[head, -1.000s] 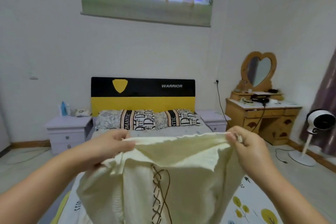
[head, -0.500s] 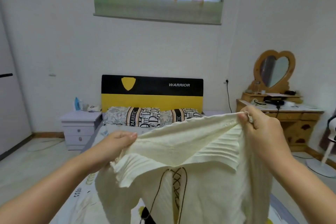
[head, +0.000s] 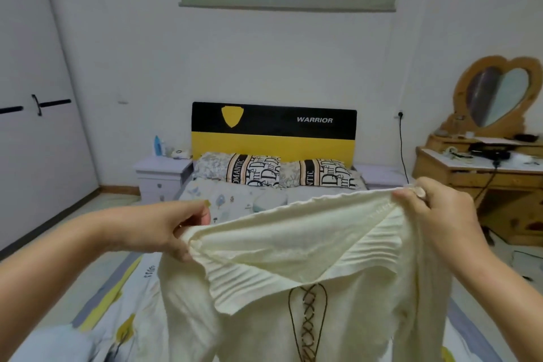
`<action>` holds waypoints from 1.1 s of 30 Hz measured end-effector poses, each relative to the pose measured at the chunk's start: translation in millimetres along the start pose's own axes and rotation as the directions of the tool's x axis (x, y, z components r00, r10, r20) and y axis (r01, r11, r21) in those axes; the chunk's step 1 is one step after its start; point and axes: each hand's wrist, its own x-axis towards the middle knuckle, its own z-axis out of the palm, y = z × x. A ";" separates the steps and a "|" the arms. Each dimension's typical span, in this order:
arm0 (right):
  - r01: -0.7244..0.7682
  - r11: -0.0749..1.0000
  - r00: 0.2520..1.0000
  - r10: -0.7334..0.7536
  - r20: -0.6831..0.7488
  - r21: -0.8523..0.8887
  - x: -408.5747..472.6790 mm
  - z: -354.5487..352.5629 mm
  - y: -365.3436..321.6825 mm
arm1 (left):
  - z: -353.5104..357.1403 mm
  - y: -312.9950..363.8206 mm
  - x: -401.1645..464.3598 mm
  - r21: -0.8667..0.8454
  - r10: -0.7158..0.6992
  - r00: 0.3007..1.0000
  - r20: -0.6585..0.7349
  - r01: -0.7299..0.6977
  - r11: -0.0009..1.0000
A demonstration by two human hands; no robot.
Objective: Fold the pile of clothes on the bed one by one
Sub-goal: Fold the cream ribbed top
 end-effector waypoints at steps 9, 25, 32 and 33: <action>-0.192 0.954 0.898 0.076 0.434 0.231 -20.9 2.4 -10.3 | 15.9 -19.0 -10.6 -0.530 -0.165 0.843 -0.513 -0.160 0.833; -0.178 0.977 0.961 0.147 0.235 0.118 -117.7 -1.3 -94.7 | -8.5 -84.5 -92.9 -0.357 -0.199 0.620 -0.759 -0.141 0.923; -0.070 0.940 0.997 0.054 0.056 0.335 -98.3 -26.1 -119.1 | -33.7 -83.3 -111.9 -0.296 -0.076 0.625 -0.777 -0.256 0.920; -0.062 0.939 0.997 0.041 0.068 0.338 -93.5 -27.0 -118.6 | -34.5 -84.1 -108.4 -0.291 -0.067 0.624 -0.778 -0.264 0.920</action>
